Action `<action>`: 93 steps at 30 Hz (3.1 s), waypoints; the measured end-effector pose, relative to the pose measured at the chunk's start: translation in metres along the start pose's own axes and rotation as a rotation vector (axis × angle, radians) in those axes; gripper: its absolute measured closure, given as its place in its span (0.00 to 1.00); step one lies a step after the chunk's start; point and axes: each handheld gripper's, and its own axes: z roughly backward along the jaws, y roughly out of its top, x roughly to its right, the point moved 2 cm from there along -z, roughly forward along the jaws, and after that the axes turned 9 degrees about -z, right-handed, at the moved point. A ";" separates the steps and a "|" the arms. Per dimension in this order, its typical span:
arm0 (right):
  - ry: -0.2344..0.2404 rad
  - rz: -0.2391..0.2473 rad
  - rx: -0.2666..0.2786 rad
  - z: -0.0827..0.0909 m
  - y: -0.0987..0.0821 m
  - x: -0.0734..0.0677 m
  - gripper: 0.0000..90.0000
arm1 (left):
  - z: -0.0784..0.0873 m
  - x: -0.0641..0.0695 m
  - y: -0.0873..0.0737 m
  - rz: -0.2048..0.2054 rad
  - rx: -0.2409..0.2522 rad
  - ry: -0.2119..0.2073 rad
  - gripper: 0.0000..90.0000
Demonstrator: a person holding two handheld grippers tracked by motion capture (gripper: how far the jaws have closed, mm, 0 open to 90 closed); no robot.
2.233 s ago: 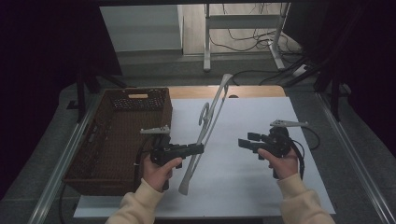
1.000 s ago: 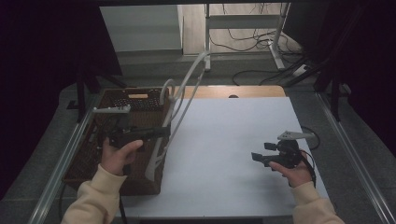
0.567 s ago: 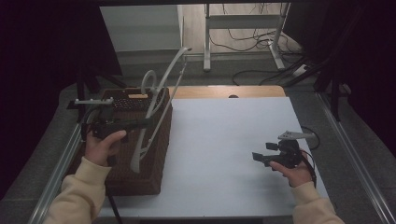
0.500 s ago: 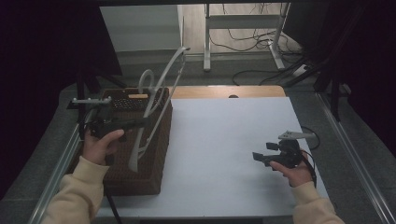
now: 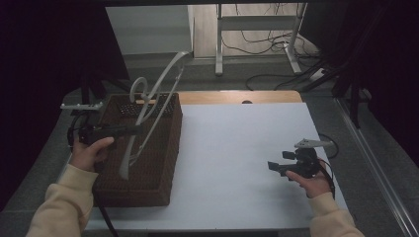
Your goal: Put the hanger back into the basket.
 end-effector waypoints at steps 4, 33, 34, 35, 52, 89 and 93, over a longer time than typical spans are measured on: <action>-0.002 0.000 0.000 0.000 0.000 0.000 0.18 | 0.006 -0.003 -0.004 -0.023 -0.006 -0.014 0.90; -0.012 0.001 -0.017 -0.003 -0.001 0.000 0.18 | 0.040 -0.038 -0.046 0.012 -0.175 0.070 0.90; -0.012 0.000 -0.017 -0.003 -0.001 0.000 0.18 | 0.040 -0.039 -0.048 0.012 -0.183 0.072 0.90; -0.012 -0.001 -0.016 -0.003 -0.001 0.000 0.18 | 0.041 -0.039 -0.049 0.011 -0.188 0.071 0.90; -0.017 -0.001 -0.024 -0.004 -0.002 0.001 0.18 | 0.035 -0.049 -0.076 0.033 -0.295 0.127 0.90; 0.009 0.011 -0.009 -0.004 0.000 0.002 0.18 | -0.004 0.007 -0.043 -0.159 -0.254 0.477 0.20; 0.008 0.023 -0.009 -0.002 0.000 0.000 0.18 | -0.021 0.020 -0.041 -0.178 -0.251 0.467 0.20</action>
